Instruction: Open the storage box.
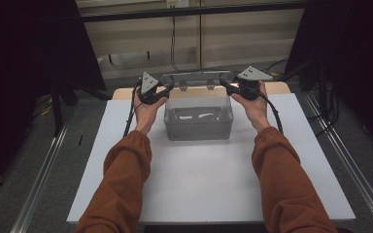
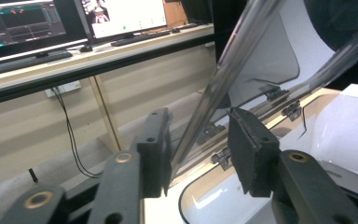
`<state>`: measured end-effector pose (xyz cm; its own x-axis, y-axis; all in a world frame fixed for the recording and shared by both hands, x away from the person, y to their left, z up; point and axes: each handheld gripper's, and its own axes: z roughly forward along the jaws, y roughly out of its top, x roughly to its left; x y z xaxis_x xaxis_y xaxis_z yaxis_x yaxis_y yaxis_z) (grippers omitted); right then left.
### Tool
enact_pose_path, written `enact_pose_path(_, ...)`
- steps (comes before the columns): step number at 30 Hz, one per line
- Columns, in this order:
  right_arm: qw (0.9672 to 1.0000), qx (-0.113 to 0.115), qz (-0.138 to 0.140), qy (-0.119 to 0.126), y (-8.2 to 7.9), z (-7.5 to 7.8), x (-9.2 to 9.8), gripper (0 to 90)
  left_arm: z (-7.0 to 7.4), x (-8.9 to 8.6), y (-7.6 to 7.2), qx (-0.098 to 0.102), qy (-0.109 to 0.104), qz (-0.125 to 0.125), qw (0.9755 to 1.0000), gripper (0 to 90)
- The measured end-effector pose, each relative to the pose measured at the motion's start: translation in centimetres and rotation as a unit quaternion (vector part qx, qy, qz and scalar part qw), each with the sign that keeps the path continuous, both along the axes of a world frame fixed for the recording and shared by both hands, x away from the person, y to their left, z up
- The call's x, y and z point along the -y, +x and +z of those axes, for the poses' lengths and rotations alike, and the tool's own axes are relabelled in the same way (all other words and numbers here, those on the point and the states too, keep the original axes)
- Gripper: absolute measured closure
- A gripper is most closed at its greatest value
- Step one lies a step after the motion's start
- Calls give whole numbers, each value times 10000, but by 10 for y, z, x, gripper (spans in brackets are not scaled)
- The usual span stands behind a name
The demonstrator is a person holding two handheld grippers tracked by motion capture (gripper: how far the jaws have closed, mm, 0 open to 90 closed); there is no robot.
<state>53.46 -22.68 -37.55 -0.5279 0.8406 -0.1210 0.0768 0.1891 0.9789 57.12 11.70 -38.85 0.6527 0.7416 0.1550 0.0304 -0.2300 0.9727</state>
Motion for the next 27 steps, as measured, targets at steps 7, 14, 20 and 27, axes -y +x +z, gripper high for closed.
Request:
enact_pose_path(7,10000,15,-14,14,4,1,0,590,-6,0,8,-99,-20,79,9999,565)
enact_pose_path(14,10000,31,-70,52,9,-2,-1,592,-7,1,10,-71,66,76,9999,645)
enact_pose_path(20,9999,-13,-130,-39,12,-7,0,578,-7,1,11,-78,73,73,9999,646)
enact_pose_path(27,9996,-161,-252,13,19,-17,4,532,-7,2,12,-121,-21,144,9998,647)
